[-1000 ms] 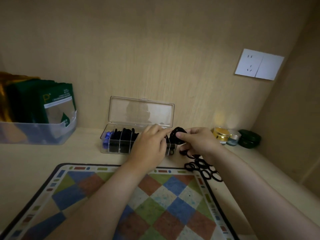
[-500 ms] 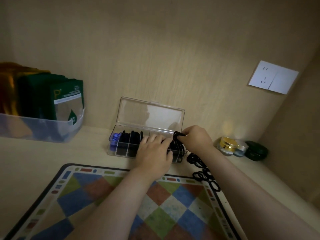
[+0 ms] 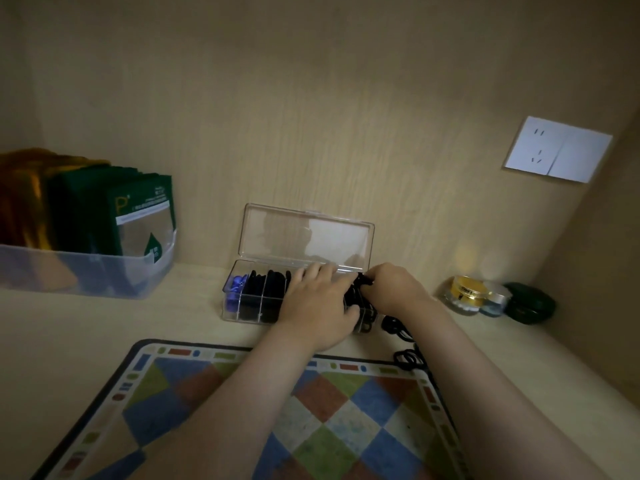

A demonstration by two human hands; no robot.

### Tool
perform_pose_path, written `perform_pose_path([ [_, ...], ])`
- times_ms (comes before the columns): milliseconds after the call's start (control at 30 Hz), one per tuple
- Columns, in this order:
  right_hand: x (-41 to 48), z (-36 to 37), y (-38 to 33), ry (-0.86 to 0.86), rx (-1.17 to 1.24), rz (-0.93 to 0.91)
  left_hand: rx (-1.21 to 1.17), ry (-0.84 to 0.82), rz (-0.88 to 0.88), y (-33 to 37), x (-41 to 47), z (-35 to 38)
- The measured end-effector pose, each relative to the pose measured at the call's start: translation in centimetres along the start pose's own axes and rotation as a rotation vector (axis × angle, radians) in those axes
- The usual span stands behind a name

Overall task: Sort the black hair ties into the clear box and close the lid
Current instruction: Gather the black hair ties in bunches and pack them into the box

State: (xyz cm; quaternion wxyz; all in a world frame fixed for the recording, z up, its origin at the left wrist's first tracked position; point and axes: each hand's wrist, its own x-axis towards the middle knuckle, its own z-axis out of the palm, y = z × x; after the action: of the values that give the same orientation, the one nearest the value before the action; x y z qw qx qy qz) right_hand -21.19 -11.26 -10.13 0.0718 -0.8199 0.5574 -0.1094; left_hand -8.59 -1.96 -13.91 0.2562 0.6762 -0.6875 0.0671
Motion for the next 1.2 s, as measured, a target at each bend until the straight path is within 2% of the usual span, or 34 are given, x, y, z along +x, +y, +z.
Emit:
perform_pose_path([
  [100, -0.5, 0.2, 0.2, 0.104, 0.067, -0.012, -0.050, -0.208, -0.002, 0.2, 1.5, -0.8],
  [167, -0.6, 0.2, 0.6, 0.178, 0.128, -0.016, -0.056, -0.256, -0.002, 0.4, 2.2, -1.1],
  [233, -0.6, 0.0, 1.0, 0.170, 0.181, -0.018, -0.057, -0.265, -0.001, 0.5, 2.7, -1.0],
  [500, -0.1, -1.8, 2.7, -0.057, 0.266, -0.188, -0.081, -0.236, 0.026, -0.2, 2.9, -0.6],
  [633, -0.2, -2.6, 2.7, 0.017, 0.171, -0.199, -0.109, -0.250, 0.018, -0.4, 2.9, -0.7],
  [833, -0.5, -1.7, 2.0, -0.012, -0.010, -0.241, -0.192, -0.197, -0.016, -0.4, 2.8, -1.1],
  [1033, 0.0, -0.1, 2.4, -0.096, 0.034, -0.273, -0.112, -0.279, 0.036, -0.5, 2.8, -0.9],
  [1100, -0.1, -0.5, 2.5, -0.057, 0.095, -0.265, -0.070, -0.271, 0.054, -0.4, 2.7, -0.7],
  [1200, -0.6, -1.5, 2.8, 0.130, 0.262, -0.218, -0.039, -0.239, 0.065, -0.5, 2.7, -0.4],
])
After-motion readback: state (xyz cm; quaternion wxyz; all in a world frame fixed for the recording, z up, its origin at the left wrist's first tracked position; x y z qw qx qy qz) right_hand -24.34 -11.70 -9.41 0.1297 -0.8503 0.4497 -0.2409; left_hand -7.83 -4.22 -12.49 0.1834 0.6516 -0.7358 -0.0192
